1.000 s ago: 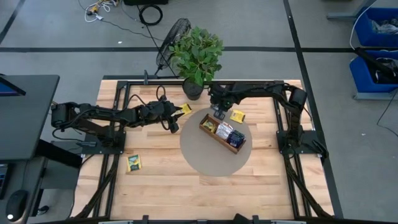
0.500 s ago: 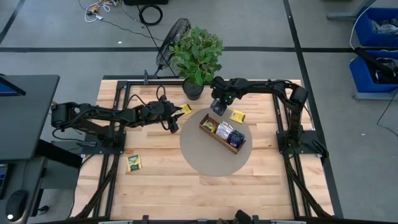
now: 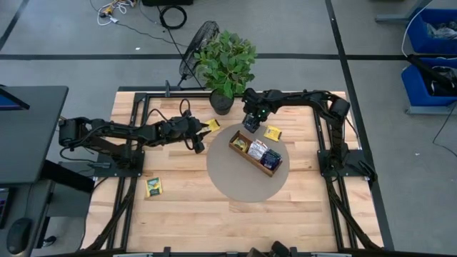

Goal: Pick & Place Tea
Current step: Put the black tea bag into the right section of the wooden organizer

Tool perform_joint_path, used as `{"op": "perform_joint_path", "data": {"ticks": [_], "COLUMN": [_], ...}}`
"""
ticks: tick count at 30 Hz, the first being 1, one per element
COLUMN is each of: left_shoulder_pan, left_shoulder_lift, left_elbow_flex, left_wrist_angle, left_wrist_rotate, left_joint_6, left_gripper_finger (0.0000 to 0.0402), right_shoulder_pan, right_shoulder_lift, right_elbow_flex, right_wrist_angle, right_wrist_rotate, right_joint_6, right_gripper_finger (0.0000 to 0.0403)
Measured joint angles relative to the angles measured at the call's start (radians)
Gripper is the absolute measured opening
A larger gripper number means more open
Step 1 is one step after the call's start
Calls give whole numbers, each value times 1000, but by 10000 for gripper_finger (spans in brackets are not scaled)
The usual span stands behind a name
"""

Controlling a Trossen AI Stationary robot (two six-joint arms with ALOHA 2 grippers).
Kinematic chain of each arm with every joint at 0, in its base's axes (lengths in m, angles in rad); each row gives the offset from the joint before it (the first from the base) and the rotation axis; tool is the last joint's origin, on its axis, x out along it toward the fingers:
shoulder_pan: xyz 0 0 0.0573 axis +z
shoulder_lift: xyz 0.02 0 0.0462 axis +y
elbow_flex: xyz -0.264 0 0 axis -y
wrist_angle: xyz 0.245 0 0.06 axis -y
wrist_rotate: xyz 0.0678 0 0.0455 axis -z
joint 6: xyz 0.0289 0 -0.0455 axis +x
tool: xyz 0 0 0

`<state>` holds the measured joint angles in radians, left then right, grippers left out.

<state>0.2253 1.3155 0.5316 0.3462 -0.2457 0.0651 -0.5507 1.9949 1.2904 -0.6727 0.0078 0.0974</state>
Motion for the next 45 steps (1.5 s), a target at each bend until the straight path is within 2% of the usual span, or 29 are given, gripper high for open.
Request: {"op": "perform_joint_path", "data": {"ticks": [4,12,15,23,26,34,45], "left_shoulder_pan": [0,1,1,0,1,-2,-15], "left_shoulder_lift": [0,0,0,0,0,0,0], "left_elbow_flex": [0,0,0,0,0,0,0], "left_wrist_angle": [2,4,11,16,20,39,54], "left_wrist_rotate": [14,14,14,14,14,14,14], "left_joint_6": [0,0,0,-1,-18,-33,-128], "left_gripper_finger": [131,131,131,131,131,131,131], "right_shoulder_pan": [1,2,3,20,43,118,291], "right_shoulder_lift": [-3,-18,-31,-76,-95,-177,-296], "right_elbow_flex": [-1,-5,-6,-6,-6,-6,-5], "right_wrist_angle": [8,-8,-11,-54,-73,-107,-91], "right_wrist_rotate": [-6,6,7,9,39,144,166], "right_joint_6": [-3,-12,-16,-14,-7,5,61], "right_gripper_finger": [191,48,15,29,15,14,14]}}
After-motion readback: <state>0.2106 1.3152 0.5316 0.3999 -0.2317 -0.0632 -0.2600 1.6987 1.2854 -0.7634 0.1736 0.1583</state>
